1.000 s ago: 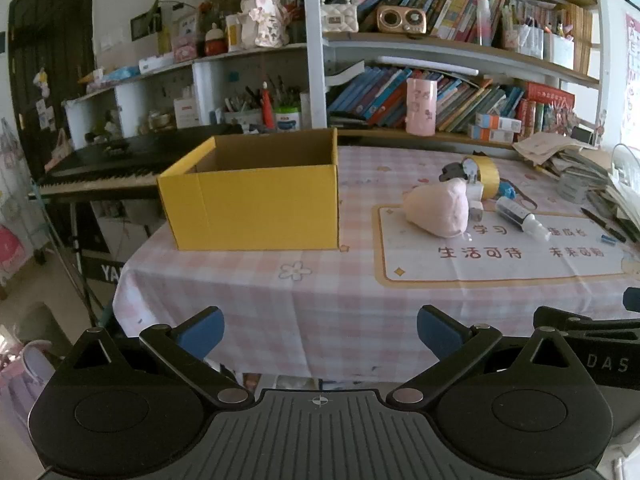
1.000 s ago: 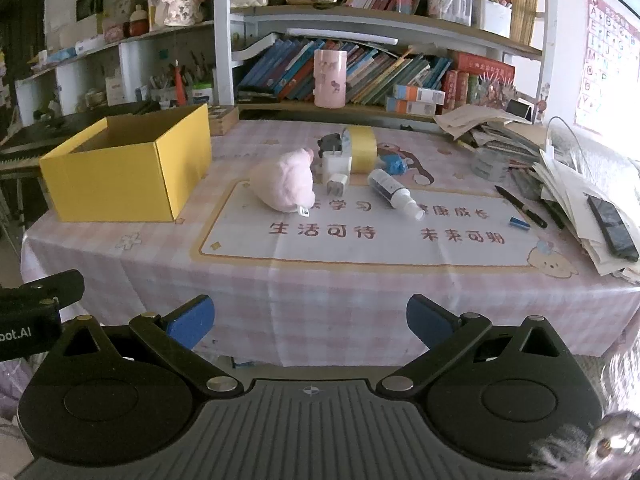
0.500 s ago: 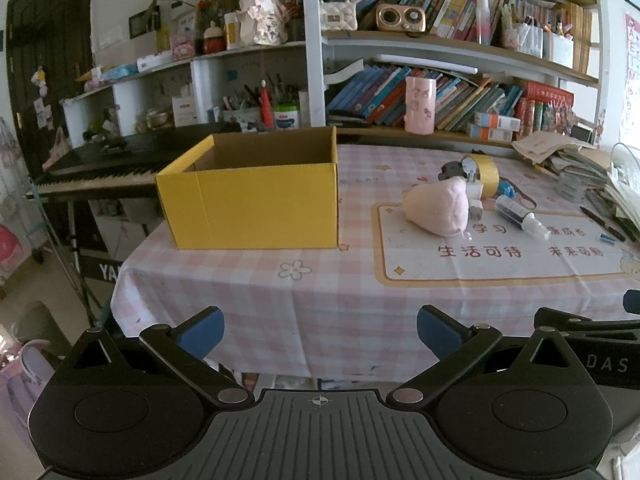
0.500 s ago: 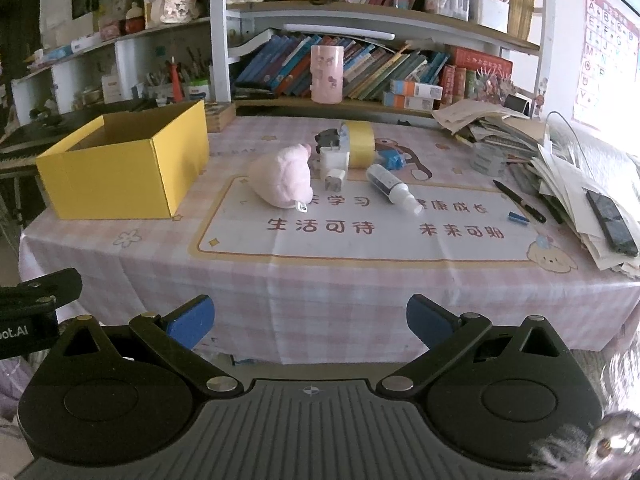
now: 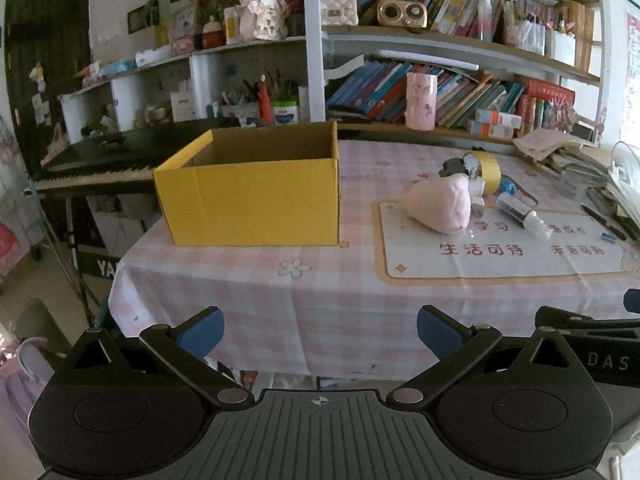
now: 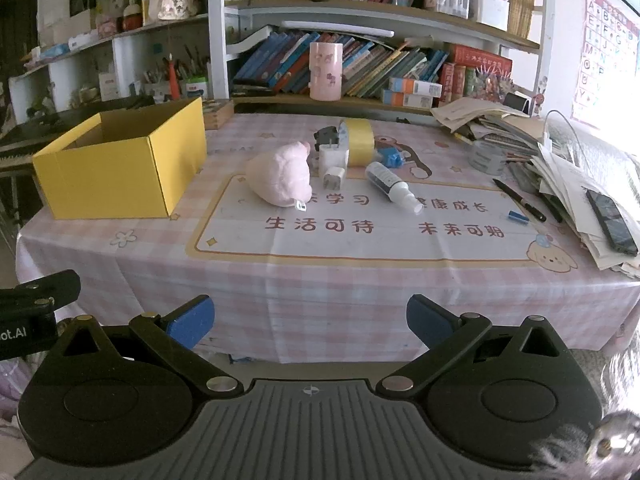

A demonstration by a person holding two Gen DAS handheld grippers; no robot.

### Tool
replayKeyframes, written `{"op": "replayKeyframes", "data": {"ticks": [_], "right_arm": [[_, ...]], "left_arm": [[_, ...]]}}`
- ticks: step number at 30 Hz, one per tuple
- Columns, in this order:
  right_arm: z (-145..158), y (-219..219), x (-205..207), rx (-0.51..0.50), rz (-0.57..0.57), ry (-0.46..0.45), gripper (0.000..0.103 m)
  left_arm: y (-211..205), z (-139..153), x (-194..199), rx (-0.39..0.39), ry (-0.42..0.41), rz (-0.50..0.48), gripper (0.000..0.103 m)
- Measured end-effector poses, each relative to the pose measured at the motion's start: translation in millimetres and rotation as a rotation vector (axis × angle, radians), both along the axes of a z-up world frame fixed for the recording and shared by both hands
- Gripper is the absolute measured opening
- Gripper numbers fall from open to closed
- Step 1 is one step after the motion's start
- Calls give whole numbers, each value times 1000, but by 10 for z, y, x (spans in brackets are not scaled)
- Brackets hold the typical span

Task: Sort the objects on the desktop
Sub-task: 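Move both tools toward the pink plush pig and white spray bottle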

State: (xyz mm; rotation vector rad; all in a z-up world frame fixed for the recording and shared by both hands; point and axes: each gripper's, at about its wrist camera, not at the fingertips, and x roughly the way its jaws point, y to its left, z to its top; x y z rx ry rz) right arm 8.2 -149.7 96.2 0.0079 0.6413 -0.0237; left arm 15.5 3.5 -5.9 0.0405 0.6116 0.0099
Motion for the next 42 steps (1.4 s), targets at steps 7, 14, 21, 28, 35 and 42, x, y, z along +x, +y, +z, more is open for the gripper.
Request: {"op": "replayKeyframes", "data": {"ticks": [7, 14, 21, 28, 35, 42], "right_arm": [[-8, 1, 30, 1, -9, 6, 103], [-10, 12, 53, 3, -17, 13, 103], [-14, -8, 68, 6, -31, 19, 103], [-9, -7, 81, 0, -36, 24, 103], [-7, -56, 83, -9, -48, 35, 103], [-18, -124, 143, 0, -82, 53, 103]], "left_arm": [[-4, -15, 14, 3, 0, -8, 103], [2, -22, 43, 2, 5, -12, 103], [-8, -19, 68, 6, 15, -28, 103], [-8, -11, 102, 0, 22, -34, 103], [-74, -21, 184, 0, 38, -61, 103], [-155, -40, 256, -11, 38, -115, 103]]}}
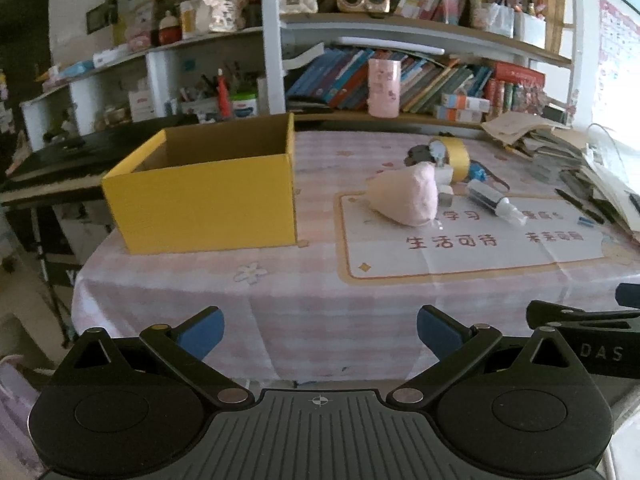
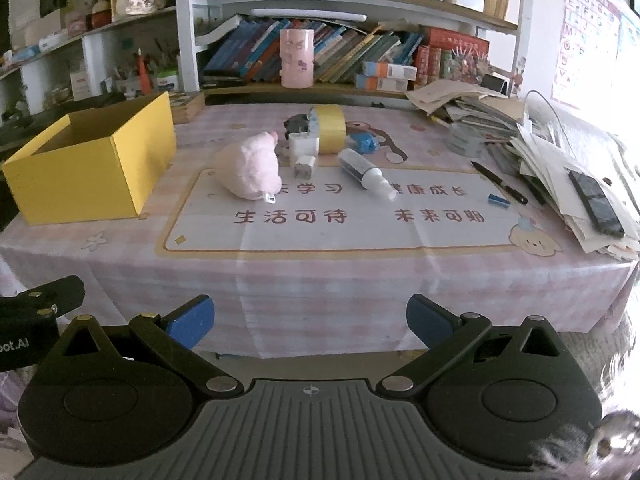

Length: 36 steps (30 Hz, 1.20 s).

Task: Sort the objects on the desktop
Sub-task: 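Move both tools toward the pink plush pig and white spray bottle, then grasp the pink plush pig with the left tool while the right tool grasps the white spray bottle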

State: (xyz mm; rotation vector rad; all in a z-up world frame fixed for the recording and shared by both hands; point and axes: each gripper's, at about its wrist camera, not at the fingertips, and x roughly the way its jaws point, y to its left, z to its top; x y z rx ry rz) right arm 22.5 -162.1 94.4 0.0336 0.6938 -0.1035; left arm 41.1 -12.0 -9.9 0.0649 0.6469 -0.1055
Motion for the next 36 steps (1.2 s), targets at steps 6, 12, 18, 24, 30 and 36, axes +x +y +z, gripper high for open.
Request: {"op": "replayKeyframes", "data": {"ticks": [6, 12, 18, 24, 30, 36], "right_arm": [[-8, -53, 118, 1, -5, 0, 103], [-28, -101, 262, -14, 10, 13, 103], [-32, -243, 402, -31, 4, 19, 103], [-51, -462, 601, -38, -13, 37, 103], [-60, -679, 851, -61, -5, 53, 103], [-55, -937, 1103, -62, 18, 64, 103]], "left_arm": [[-79, -11, 116, 8, -3, -14, 103], [-186, -51, 253, 5, 11, -26, 103], [-353, -88, 424, -16, 27, -54, 103], [-564, -114, 649, -31, 41, -73, 103], [-777, -154, 887, -56, 69, -68, 103], [-997, -152, 1081, -60, 80, -41, 103]]}}
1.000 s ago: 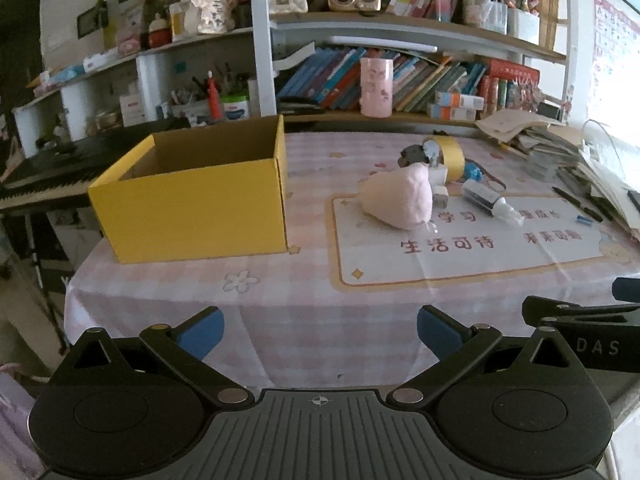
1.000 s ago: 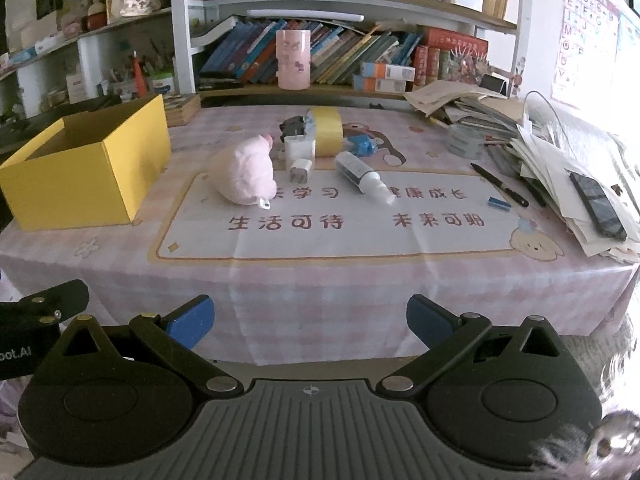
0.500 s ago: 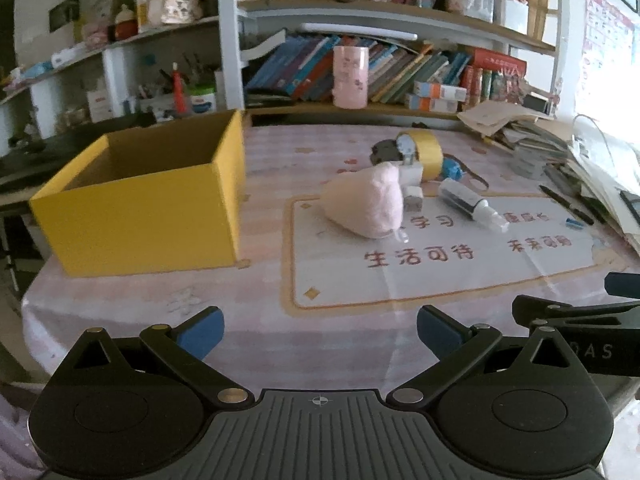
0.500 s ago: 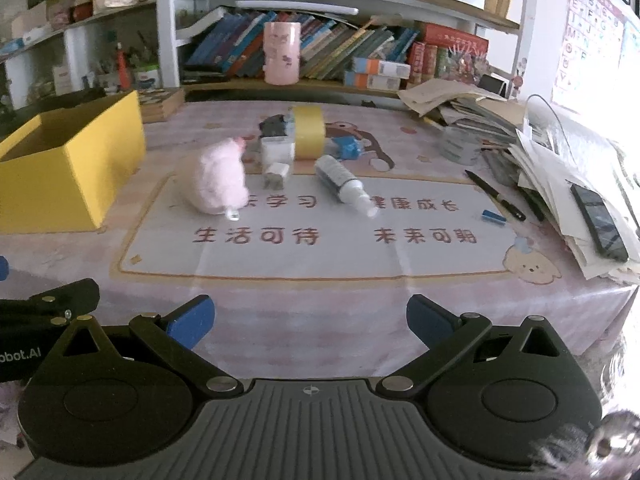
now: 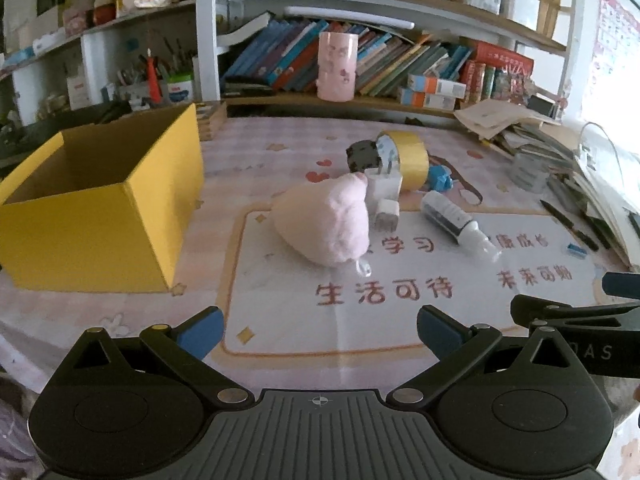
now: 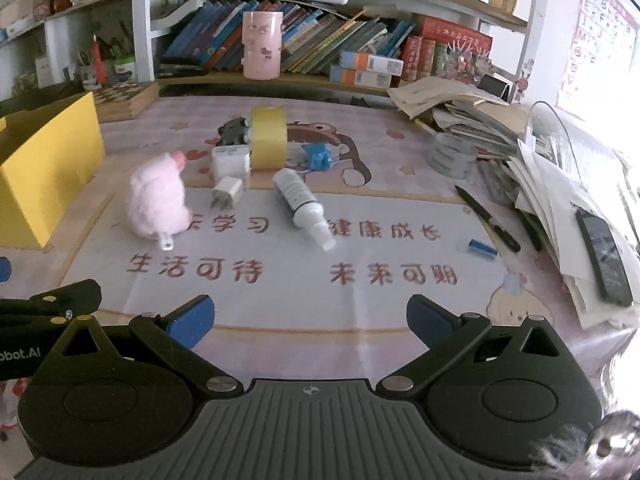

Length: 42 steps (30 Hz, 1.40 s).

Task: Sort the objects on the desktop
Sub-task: 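Grasp the pink plush pig with the left tool while the right tool grasps the white spray bottle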

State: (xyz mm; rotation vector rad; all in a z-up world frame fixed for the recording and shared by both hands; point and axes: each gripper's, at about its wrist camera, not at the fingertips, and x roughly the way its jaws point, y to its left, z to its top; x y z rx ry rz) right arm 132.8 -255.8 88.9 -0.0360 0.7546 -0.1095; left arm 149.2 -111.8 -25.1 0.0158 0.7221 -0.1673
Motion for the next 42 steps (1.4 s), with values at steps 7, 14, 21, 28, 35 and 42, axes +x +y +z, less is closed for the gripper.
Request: {"op": "replayKeyframes", "data": {"ticks": [7, 14, 21, 28, 35, 42], "right_arm": [[-44, -274, 324, 59, 47, 23, 103], [-127, -432, 629, 89, 101, 49, 103], [-163, -570, 913, 112, 138, 46, 103], [-235, -654, 1208, 138, 179, 58, 100], [-332, -724, 1469, 149, 199, 62, 87], [-495, -679, 1718, 163, 246, 120, 73]], "left_arm": [[-205, -15, 222, 21, 12, 49, 103], [-344, -72, 428, 24, 49, 99, 103], [-468, -83, 636, -3, 59, 93, 103], [-594, -128, 884, 69, 58, 96, 102], [-551, -252, 1170, 25, 117, 149, 99], [-541, -342, 1388, 78, 119, 185, 98]]}}
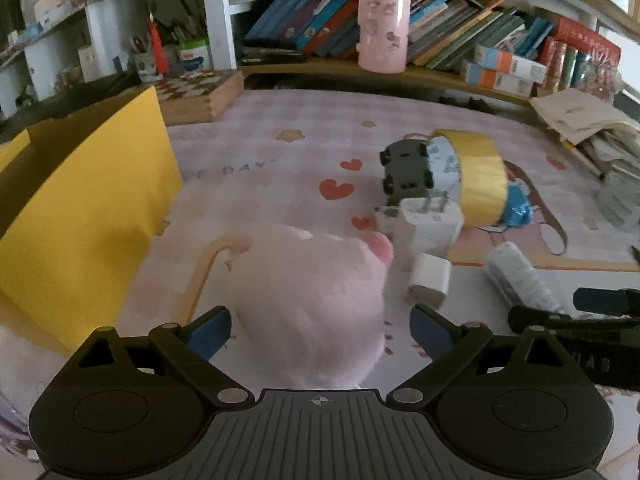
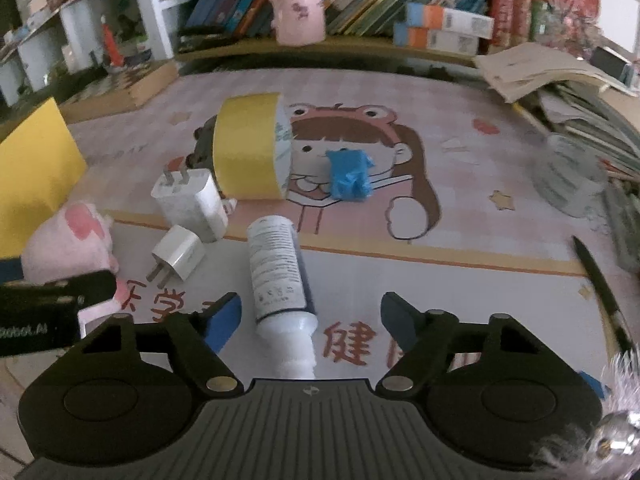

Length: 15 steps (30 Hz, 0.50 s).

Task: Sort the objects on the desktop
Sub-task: 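Grasp the pink plush pig with the left tool while the right tool grasps the white spray bottle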

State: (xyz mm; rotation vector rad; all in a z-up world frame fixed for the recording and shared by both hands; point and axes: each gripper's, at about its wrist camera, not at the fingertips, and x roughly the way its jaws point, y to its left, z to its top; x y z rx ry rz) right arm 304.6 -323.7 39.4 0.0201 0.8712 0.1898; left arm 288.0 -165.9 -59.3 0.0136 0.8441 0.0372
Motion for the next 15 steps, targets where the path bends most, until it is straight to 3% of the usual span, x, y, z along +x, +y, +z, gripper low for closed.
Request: {"op": "replayKeyframes", "data": {"ticks": [10, 13, 15], "right_arm": [[-118, 232, 201, -72, 122, -11, 63], [-113, 247, 212, -71, 142, -15, 57], [-102, 261, 202, -72, 156, -18, 47]], "left_arm": [[82, -226, 286, -3, 56, 26, 82], [80, -224, 268, -2, 50, 19, 78], [99, -220, 253, -14, 43, 24, 73]]}}
